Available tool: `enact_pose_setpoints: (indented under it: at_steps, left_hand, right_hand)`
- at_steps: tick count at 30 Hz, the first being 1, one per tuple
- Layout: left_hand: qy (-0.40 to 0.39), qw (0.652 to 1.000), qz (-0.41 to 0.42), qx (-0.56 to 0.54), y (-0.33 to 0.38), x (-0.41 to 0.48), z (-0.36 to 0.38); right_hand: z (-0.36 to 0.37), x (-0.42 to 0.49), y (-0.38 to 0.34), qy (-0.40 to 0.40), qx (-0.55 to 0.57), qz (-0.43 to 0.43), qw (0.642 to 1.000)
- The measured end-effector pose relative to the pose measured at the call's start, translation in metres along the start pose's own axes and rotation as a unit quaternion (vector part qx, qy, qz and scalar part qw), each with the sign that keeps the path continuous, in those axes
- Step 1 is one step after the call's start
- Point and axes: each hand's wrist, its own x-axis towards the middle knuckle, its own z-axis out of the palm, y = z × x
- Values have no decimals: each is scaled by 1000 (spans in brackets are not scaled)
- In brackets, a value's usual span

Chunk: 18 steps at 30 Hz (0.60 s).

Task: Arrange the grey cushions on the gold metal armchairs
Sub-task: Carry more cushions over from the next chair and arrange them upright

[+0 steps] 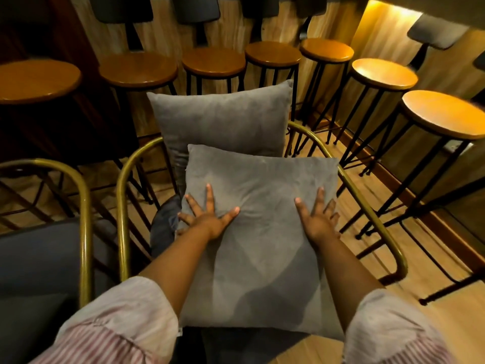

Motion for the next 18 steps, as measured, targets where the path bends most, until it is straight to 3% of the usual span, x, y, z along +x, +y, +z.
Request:
enact_pose_setpoints:
  at_steps: [4,8,13,18]
  left_hand:
    - [7,1000,16,8,-1,-4,-4]
    - [9,997,69,15,-12,-21,-28]
    - [80,977,190,54,-56,-69,-72]
    - [163,968,183,54,-132,-121,-125]
  right_hand:
    - [-2,-7,-10,42,-59,5,997]
    - [-4,-32,-34,100,-118,-58,986]
    - [24,-98,-77,55,-66,-172,981]
    - [79,-180,-146,10,-28,-269,963]
